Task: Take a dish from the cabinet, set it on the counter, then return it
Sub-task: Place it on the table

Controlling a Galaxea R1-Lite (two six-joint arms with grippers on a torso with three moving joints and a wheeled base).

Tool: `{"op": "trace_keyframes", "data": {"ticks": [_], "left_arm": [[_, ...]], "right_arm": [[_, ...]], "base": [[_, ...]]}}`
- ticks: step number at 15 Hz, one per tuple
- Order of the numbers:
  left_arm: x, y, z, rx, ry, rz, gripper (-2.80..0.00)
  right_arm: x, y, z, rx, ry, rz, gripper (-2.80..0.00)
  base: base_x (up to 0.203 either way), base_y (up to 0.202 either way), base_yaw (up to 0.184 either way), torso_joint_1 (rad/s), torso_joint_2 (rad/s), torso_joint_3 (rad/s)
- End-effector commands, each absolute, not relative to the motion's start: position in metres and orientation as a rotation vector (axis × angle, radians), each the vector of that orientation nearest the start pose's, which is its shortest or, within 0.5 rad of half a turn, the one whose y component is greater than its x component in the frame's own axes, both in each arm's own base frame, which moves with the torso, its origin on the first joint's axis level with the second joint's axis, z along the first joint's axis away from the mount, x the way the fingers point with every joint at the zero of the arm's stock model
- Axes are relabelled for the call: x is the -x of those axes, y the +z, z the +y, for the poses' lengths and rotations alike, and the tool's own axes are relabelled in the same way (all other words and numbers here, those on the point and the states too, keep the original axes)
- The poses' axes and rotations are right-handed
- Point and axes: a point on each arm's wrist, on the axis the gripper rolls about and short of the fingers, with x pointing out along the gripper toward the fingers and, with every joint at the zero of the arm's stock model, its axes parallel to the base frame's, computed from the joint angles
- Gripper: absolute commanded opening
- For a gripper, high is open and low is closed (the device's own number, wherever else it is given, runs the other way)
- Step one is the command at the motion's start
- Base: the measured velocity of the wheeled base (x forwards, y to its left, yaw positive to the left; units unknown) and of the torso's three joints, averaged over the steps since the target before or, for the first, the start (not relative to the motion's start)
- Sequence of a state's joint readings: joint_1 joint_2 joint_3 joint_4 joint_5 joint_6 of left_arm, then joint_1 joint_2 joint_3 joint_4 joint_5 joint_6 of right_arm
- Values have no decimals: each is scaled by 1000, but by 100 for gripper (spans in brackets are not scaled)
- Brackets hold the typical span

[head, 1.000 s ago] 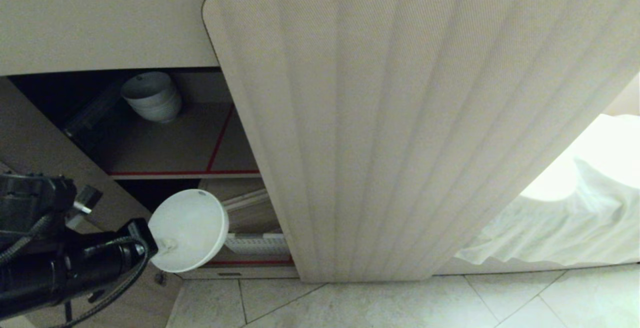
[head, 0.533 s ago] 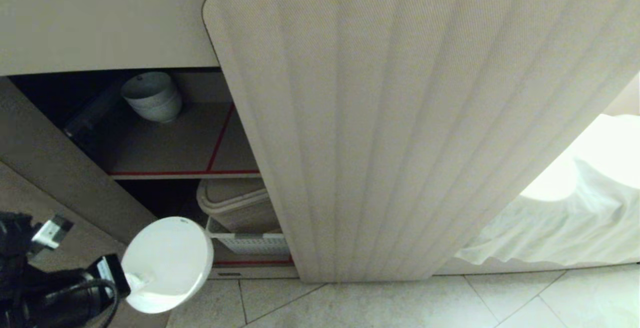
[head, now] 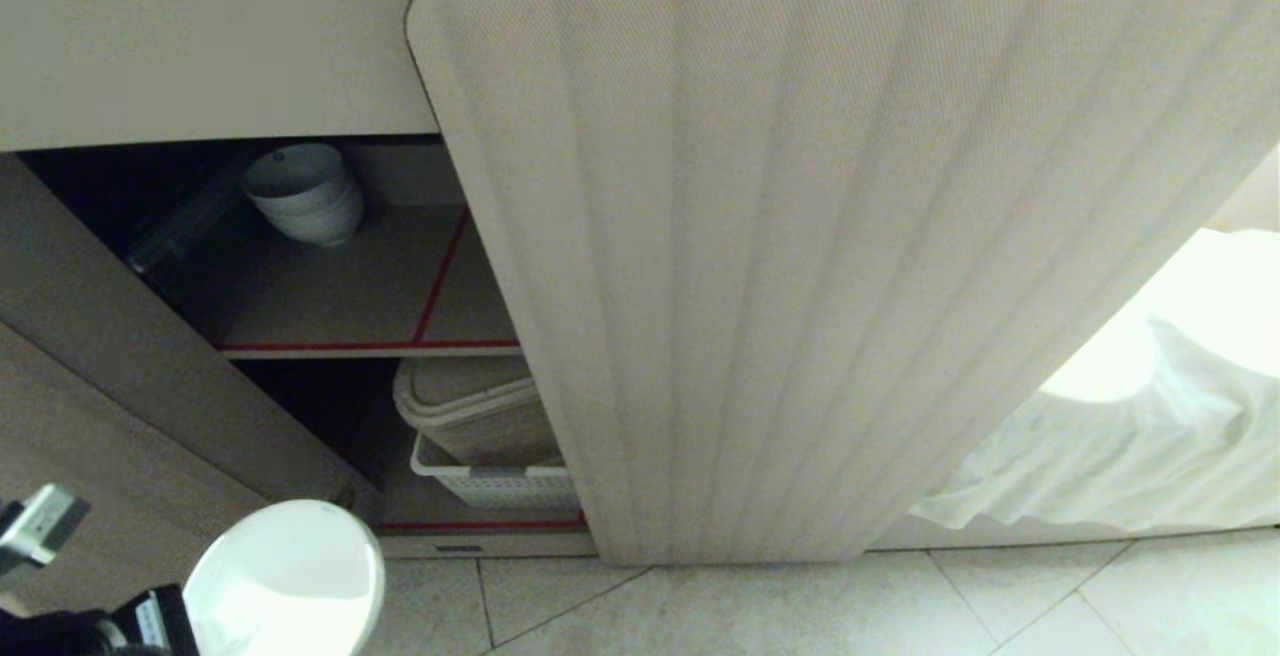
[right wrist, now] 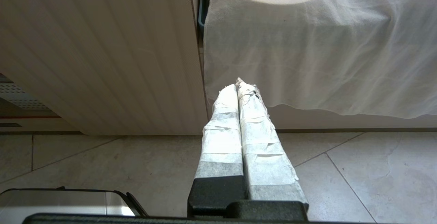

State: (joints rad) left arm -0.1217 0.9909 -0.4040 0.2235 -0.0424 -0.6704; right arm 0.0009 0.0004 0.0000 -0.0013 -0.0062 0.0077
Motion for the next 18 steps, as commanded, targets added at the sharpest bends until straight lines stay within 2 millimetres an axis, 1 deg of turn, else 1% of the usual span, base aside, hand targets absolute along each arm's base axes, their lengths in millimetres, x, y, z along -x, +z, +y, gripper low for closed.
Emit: {"op": "trace_keyframes", "data": {"ticks": [1, 3, 6, 11, 18], "left_arm": [[-80, 145, -11, 589, 98, 814, -280], [-76, 143, -11, 575, 68, 839, -280], [-76, 142, -12, 579, 57, 852, -280], [-65, 128, -11, 578, 29, 889, -280], [-66, 129, -11, 573, 23, 885, -280]], "right_arm": [[23, 76, 0, -8, -5, -2, -280], [23, 76, 0, -8, -5, -2, -280], [23, 76, 0, -8, -5, -2, -280], [23, 76, 0, -8, -6, -2, -280], [23, 76, 0, -8, -5, -2, -280]], "base": [[0, 0, 0, 0, 0, 0], [0, 0, 0, 0, 0, 0], [0, 0, 0, 0, 0, 0], [0, 0, 0, 0, 0, 0], [0, 0, 0, 0, 0, 0]]}}
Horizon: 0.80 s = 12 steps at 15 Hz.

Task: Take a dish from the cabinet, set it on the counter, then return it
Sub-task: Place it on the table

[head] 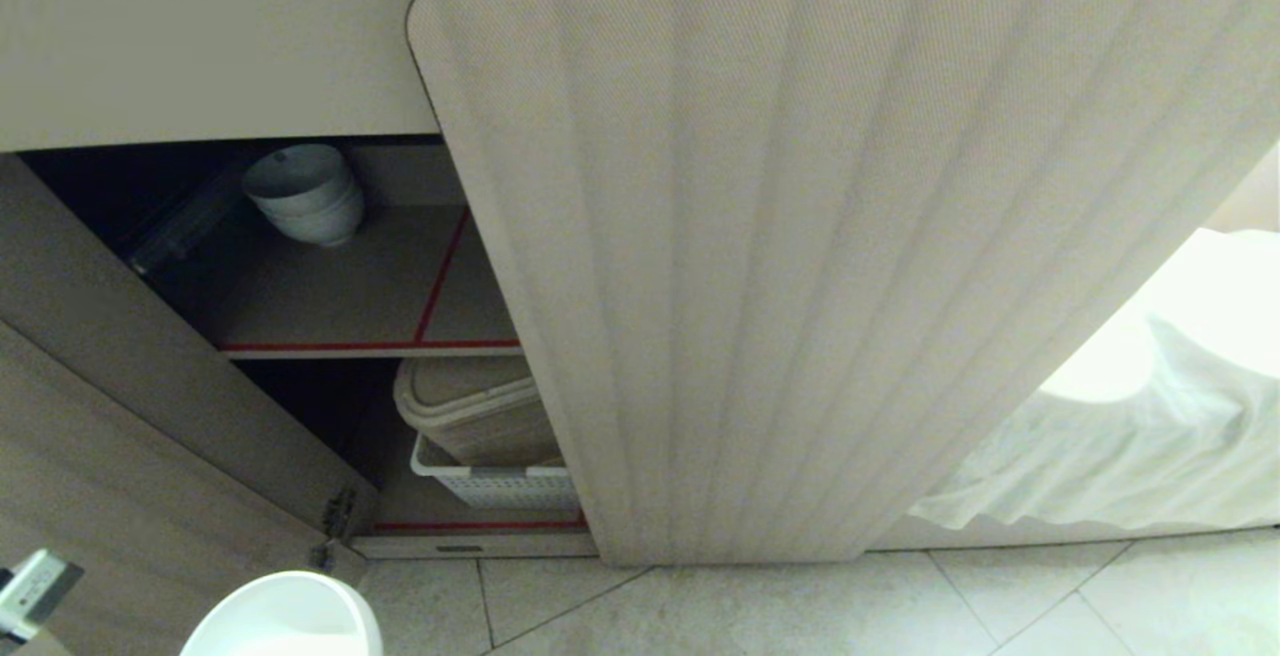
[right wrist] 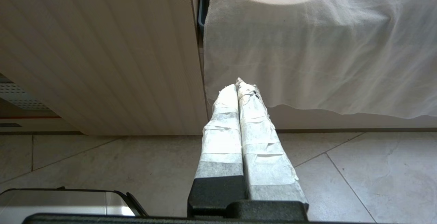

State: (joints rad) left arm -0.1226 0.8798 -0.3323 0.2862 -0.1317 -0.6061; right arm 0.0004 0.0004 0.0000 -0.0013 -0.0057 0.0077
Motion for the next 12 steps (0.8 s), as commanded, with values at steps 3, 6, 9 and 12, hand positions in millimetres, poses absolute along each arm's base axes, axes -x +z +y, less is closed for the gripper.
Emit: {"op": "trace_keyframes", "data": {"ticks": [3, 6, 9, 12], "left_arm": [[-64, 128, -11, 575, 25, 886, -280], [-60, 128, -11, 573, 21, 888, -280], [-58, 129, -10, 563, 4, 876, -280], [-57, 129, -10, 564, 2, 871, -280]], "right_arm": [[23, 76, 0, -8, -5, -2, -280], [23, 76, 0, -8, -5, -2, -280], [23, 76, 0, -8, -5, -2, -280], [23, 76, 0, -8, -5, -2, -280]], "base": [[0, 0, 0, 0, 0, 0], [0, 0, 0, 0, 0, 0], [0, 0, 0, 0, 0, 0], [0, 0, 0, 0, 0, 0]]}}
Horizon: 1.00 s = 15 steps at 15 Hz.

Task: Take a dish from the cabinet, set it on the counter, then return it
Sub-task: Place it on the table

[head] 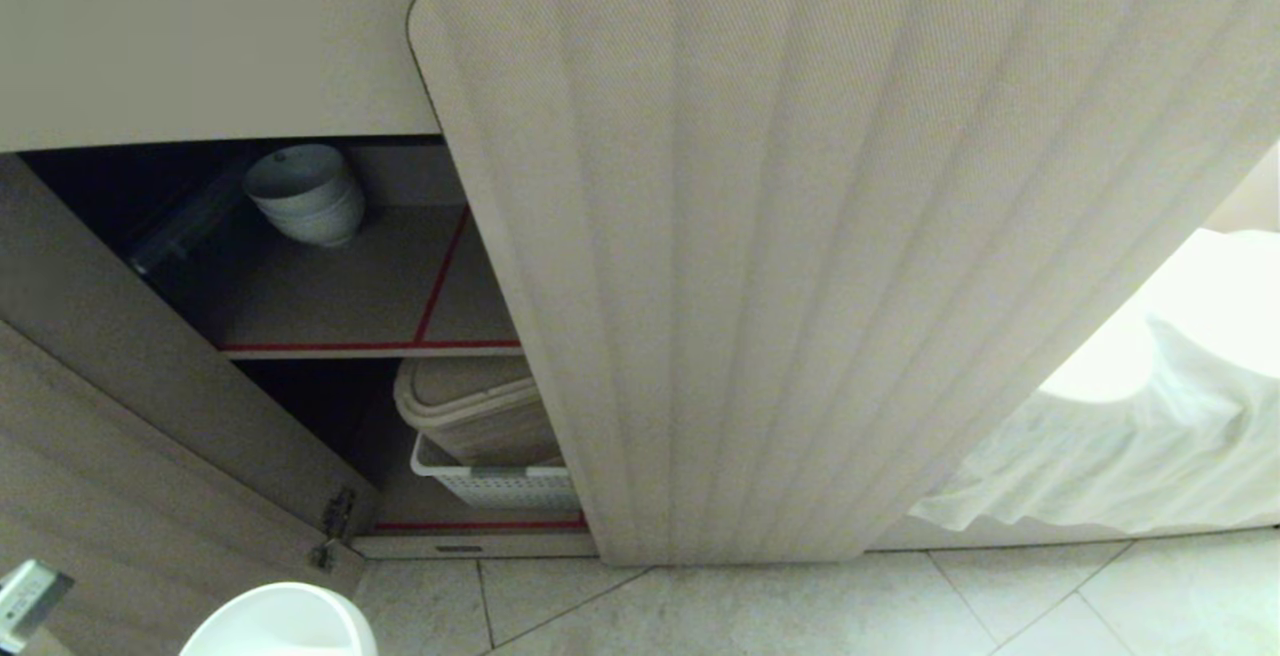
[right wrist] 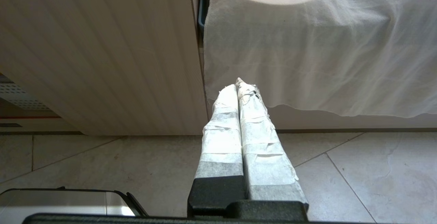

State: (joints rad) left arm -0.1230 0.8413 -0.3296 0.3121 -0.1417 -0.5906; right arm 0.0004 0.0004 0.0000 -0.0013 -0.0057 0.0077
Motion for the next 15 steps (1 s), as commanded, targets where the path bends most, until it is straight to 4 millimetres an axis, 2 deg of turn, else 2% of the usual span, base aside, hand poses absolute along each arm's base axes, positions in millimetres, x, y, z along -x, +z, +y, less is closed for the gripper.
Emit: {"op": "trace_keyframes", "data": {"ticks": [1, 15], "left_arm": [[-56, 129, -10, 564, 1, 868, -280], [-46, 129, -9, 561, 4, 888, -280]], "right_arm": [[23, 76, 0, -8, -5, -2, -280], [23, 76, 0, -8, -5, -2, -280]], "base": [[0, 0, 0, 0, 0, 0], [0, 0, 0, 0, 0, 0]]}}
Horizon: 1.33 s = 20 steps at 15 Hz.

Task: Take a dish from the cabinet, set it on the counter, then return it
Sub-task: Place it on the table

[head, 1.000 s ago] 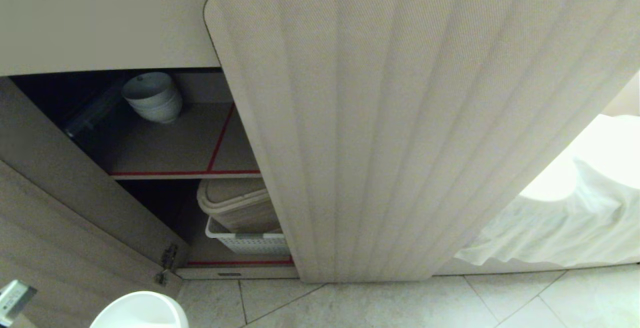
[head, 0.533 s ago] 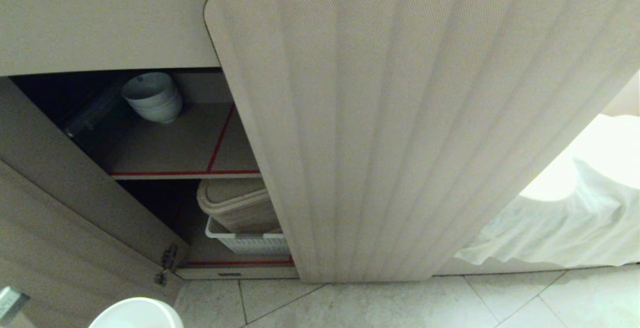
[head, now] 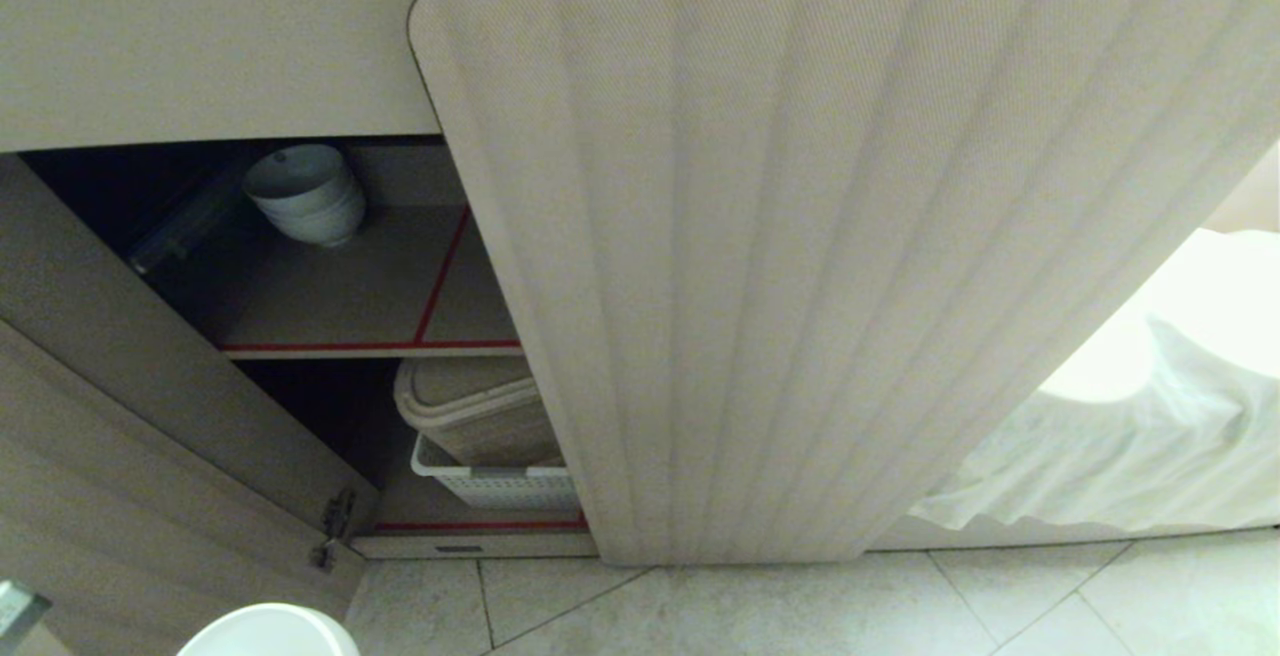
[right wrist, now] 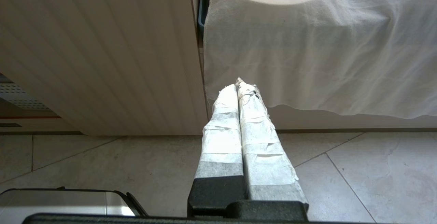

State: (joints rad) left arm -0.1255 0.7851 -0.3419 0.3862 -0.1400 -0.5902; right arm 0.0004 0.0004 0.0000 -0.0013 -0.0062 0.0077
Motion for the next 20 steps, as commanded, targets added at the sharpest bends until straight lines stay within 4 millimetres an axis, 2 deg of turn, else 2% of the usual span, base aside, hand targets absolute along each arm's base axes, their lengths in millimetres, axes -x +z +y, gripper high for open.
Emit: {"op": "trace_keyframes", "data": {"ticks": [1, 5, 9, 20], "left_arm": [[-46, 128, -9, 559, 1, 890, -280], [-45, 127, -9, 558, 1, 894, -280], [-46, 127, -9, 559, 1, 897, -280], [-46, 128, -11, 545, -27, 906, -280]], "right_arm": [[23, 76, 0, -8, -6, -2, -280], [23, 76, 0, -8, -6, -2, -280], [23, 76, 0, -6, -5, -2, -280], [23, 76, 0, -6, -6, -2, -280]], "base": [[0, 0, 0, 0, 0, 0], [0, 0, 0, 4, -15, -5], [0, 0, 0, 70, -226, -247], [0, 0, 0, 190, -504, -289]]}}
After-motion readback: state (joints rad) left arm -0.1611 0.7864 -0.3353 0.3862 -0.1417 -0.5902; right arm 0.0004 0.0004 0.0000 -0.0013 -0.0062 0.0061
